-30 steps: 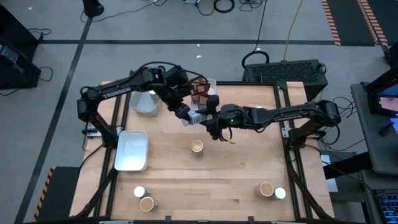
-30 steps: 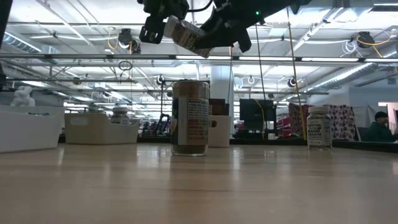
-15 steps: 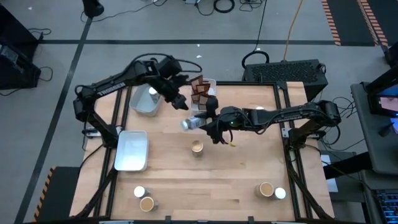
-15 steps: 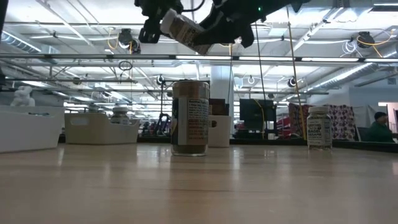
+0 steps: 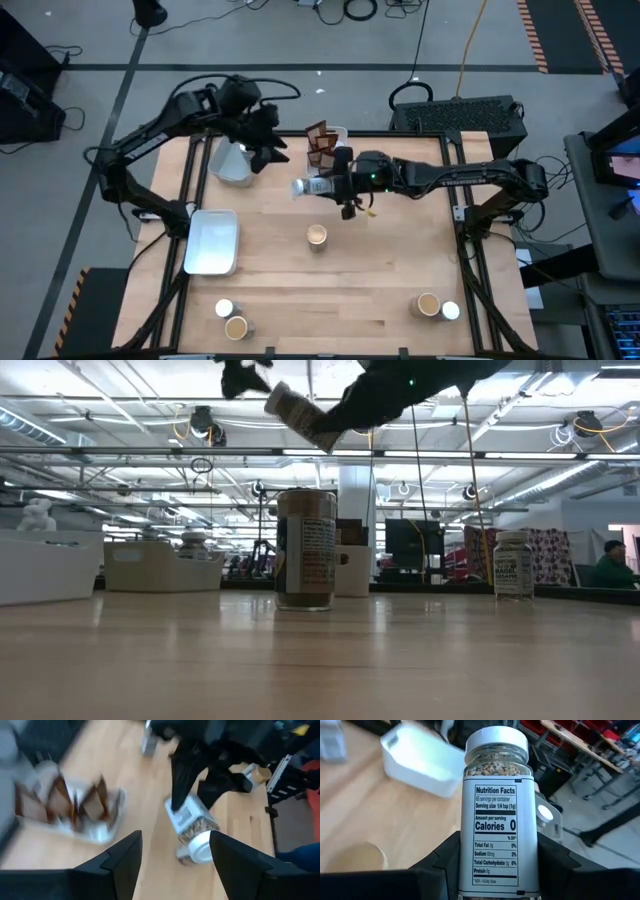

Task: Sort spices by type
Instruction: Put the white seasoning bottle into the gray bin

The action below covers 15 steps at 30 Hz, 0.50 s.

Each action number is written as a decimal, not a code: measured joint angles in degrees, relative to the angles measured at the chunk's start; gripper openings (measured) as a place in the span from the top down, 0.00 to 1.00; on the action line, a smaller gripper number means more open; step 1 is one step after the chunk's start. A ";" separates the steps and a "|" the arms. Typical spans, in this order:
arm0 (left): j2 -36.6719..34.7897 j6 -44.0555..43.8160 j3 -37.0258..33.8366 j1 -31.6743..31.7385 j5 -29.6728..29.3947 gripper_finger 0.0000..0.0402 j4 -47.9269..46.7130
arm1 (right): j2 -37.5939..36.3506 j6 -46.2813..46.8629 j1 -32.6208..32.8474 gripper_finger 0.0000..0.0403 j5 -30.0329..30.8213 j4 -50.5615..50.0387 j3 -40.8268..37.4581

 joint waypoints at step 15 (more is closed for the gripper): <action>-9.42 3.85 -6.93 -1.55 -0.68 0.41 25.53 | -4.63 18.85 -6.46 0.59 -11.78 16.80 0.02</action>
